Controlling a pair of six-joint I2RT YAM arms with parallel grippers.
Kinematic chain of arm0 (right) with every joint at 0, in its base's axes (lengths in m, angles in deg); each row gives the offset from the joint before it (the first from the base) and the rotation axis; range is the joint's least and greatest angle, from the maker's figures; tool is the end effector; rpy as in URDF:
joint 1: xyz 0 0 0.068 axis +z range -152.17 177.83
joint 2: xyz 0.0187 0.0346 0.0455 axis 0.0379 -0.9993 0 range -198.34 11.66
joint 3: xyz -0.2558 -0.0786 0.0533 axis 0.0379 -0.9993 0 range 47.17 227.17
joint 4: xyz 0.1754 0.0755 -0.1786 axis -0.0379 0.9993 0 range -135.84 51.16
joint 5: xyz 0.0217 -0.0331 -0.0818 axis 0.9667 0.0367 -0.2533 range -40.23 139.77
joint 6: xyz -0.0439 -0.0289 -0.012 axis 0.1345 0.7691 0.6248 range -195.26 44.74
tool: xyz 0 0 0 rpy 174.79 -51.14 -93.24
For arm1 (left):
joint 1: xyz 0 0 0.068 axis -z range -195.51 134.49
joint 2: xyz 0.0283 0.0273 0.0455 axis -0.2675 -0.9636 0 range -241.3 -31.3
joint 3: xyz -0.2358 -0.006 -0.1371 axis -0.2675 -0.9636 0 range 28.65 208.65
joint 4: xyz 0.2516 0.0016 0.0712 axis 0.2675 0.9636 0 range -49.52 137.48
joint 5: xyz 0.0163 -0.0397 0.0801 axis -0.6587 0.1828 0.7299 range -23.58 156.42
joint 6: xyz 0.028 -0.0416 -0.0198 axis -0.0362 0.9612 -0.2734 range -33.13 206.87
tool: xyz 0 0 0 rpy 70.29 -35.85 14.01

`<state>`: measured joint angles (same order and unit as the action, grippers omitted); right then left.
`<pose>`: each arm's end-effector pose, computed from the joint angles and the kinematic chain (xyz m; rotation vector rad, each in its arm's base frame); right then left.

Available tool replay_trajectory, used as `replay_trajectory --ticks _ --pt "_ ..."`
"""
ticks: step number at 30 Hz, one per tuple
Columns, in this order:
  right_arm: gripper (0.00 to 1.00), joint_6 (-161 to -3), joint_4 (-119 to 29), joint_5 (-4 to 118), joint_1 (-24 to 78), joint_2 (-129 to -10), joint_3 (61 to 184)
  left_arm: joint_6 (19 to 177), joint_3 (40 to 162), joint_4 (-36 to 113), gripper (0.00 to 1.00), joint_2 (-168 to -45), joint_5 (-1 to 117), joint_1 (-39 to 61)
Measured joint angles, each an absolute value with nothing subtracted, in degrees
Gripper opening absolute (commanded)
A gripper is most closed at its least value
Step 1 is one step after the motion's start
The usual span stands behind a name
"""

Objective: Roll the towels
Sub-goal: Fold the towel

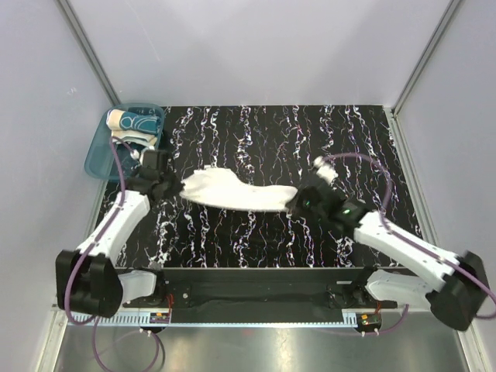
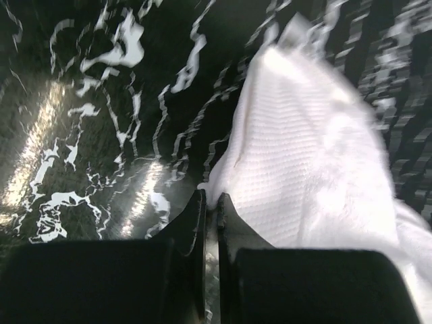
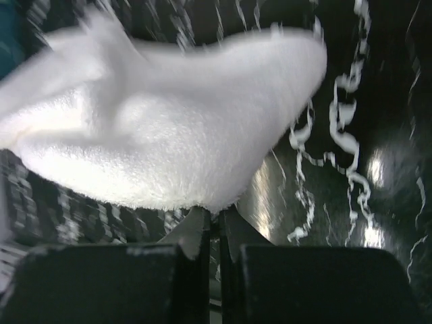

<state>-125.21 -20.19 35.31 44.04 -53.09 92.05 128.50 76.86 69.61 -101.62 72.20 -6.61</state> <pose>0.1685 0.1628 0.2480 0.2022 2.3876 0.5252 0.2467 -0.0350 0.2401 -0.7398 2.3637 -0.2588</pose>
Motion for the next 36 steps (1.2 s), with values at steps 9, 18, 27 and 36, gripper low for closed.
replay_trajectory --ticks 9,18,27,36 --pt "0.00 -114.37 -9.90 34.53 33.68 -49.05 120.45 127.64 105.25 81.80 0.00 -96.42 69.95 -5.75" --pt "0.00 -110.09 -6.80 43.88 19.04 -67.02 128.53 124.26 115.00 83.24 0.00 -111.46 61.41 -5.86" --pt "0.00 -105.59 -7.17 47.77 13.77 -76.39 141.41 118.53 129.84 82.15 0.00 -128.44 54.63 -6.32" --pt "0.06 -112.91 -21.40 53.83 14.51 -50.23 99.03 118.94 92.60 66.68 0.00 -102.26 52.95 -6.58"
